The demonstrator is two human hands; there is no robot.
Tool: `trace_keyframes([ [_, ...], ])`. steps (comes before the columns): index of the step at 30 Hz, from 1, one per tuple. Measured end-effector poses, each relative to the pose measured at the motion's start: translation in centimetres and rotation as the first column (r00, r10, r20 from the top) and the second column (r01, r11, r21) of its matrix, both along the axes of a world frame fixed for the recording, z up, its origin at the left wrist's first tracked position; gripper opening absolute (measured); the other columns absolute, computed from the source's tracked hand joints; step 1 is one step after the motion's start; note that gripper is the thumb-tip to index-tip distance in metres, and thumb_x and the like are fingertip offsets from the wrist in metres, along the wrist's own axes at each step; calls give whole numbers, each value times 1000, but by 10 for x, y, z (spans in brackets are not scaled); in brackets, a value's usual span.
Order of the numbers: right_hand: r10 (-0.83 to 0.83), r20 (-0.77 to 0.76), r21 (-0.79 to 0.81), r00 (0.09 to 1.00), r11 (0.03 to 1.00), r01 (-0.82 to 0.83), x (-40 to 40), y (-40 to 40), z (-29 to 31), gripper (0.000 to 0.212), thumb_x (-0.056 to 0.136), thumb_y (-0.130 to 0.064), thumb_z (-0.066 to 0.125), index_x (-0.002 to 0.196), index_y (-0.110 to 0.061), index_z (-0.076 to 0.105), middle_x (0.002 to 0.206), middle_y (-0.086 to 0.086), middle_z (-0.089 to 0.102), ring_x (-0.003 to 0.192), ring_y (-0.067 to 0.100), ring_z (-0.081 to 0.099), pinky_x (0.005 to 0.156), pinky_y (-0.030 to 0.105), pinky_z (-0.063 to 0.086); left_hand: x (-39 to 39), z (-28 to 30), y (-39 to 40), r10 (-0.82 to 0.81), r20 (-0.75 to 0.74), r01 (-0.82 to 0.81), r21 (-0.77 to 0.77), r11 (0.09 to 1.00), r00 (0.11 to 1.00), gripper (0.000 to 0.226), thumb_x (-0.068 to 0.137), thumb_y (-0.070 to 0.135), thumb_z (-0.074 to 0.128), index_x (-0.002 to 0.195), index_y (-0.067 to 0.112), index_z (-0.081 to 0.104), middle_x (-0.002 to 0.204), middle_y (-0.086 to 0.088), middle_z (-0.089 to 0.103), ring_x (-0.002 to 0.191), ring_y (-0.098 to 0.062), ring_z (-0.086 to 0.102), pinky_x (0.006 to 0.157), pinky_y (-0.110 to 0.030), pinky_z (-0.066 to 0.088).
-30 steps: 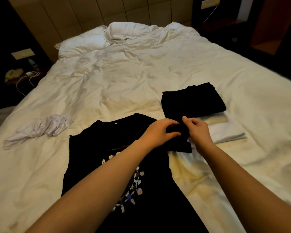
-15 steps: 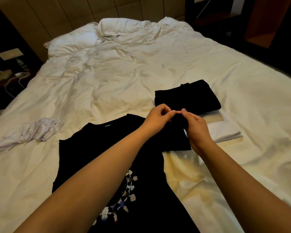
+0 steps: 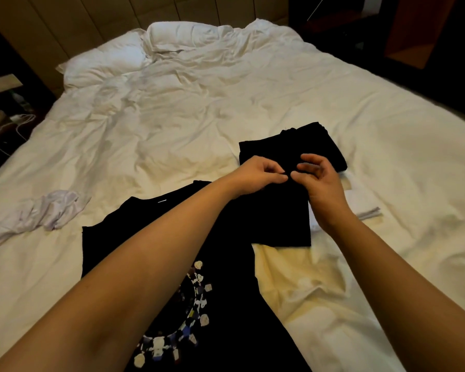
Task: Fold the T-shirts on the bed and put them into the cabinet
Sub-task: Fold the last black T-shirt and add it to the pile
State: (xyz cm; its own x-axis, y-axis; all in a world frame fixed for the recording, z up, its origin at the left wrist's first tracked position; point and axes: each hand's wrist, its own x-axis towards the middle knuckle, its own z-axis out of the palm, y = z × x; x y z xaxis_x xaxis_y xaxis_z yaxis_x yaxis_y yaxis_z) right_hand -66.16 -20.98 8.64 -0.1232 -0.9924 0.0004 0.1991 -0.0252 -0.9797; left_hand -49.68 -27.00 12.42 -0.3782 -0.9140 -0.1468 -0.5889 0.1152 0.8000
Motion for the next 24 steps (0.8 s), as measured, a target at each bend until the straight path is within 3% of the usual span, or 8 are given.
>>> trace_keyframes([
  [3,91,-24,100,996,991,-88,-4,13,-17,47,84,-22,77,127,-14,59,114,2,70,101,15,70,82,25,56,-7,2,-4,136,-88,-141,-53,989,987,4,95,19,67,94,15,69,74,7,62,47,1,54,48,-13,41],
  [5,159,-141,159,977,978,-136,-5,23,-30,31,84,-19,77,113,-12,69,103,6,75,92,17,73,75,24,58,-12,4,-9,211,-144,-218,-33,975,967,4,95,19,67,91,17,66,78,7,62,48,-11,56,44,-13,39],
  [7,94,-240,162,966,985,-56,-4,28,-39,12,87,-16,75,98,-14,73,95,10,76,85,18,73,73,30,60,-15,5,-15,241,-200,-240,32,970,950,5,94,14,67,90,15,65,83,4,63,60,-15,61,48,-16,46],
  [9,-23,-315,103,949,993,58,-7,26,-43,2,89,-19,73,91,-20,72,88,6,75,82,19,72,73,36,58,-18,5,-20,229,-241,-213,93,973,943,3,93,8,68,92,12,67,87,0,66,78,-15,66,61,-23,57],
  [11,-81,-359,52,930,993,107,-9,23,-39,1,90,-23,71,90,-21,72,80,-1,73,78,18,71,65,34,55,-21,7,-22,219,-259,-196,112,974,941,9,91,12,72,99,9,70,92,-2,70,85,-14,69,68,-27,60],
  [15,-156,-523,-49,838,987,153,-7,22,-24,21,92,-27,68,107,-14,71,87,-7,71,81,8,66,67,21,49,-28,16,-28,277,-358,-237,153,959,892,5,92,16,71,91,12,69,87,1,66,70,-9,64,55,-23,55],
  [18,-213,-596,-119,774,977,177,3,31,-11,22,94,-27,65,111,-15,69,94,-3,71,85,12,65,72,28,51,-26,19,-30,279,-383,-232,164,959,881,3,93,10,69,96,10,68,93,-2,63,63,-12,61,51,-22,52],
  [24,-264,-720,-267,642,959,94,41,41,1,19,96,-24,62,108,-11,69,91,7,71,82,25,64,66,37,46,13,23,-20,334,-522,-259,214,942,785,12,93,1,60,87,9,66,79,-3,63,65,-11,62,56,-26,54],
])
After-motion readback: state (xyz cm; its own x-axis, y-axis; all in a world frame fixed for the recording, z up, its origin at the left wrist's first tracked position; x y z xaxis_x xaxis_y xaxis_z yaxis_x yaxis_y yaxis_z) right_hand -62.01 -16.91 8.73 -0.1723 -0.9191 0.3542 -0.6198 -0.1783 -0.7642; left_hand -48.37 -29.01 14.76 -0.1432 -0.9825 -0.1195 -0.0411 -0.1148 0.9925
